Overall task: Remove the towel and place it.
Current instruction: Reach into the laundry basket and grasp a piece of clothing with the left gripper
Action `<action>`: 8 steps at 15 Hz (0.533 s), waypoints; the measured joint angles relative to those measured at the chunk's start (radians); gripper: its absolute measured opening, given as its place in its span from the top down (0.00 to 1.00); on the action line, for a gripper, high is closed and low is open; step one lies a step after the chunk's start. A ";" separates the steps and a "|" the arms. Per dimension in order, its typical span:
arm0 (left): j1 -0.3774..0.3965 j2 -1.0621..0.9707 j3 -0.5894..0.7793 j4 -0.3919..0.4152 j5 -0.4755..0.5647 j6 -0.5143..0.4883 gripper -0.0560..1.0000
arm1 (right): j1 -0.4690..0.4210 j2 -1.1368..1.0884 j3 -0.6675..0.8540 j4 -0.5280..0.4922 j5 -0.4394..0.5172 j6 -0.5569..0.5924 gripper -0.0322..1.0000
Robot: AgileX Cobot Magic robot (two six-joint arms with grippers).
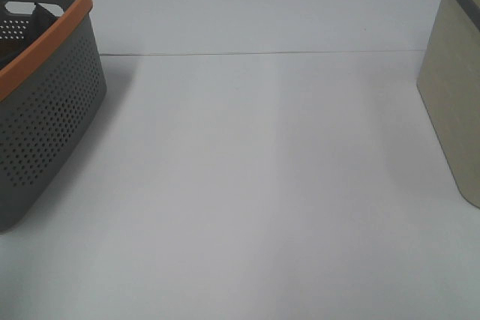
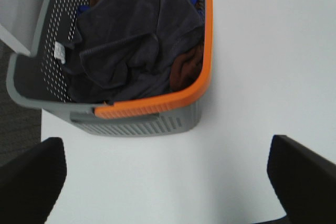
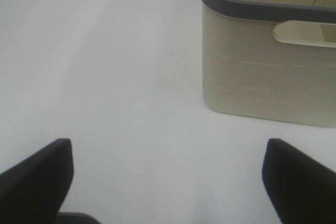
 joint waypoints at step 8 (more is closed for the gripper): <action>0.000 0.727 -0.533 0.105 -0.002 0.528 0.02 | 0.000 0.000 0.000 0.000 0.000 0.000 0.12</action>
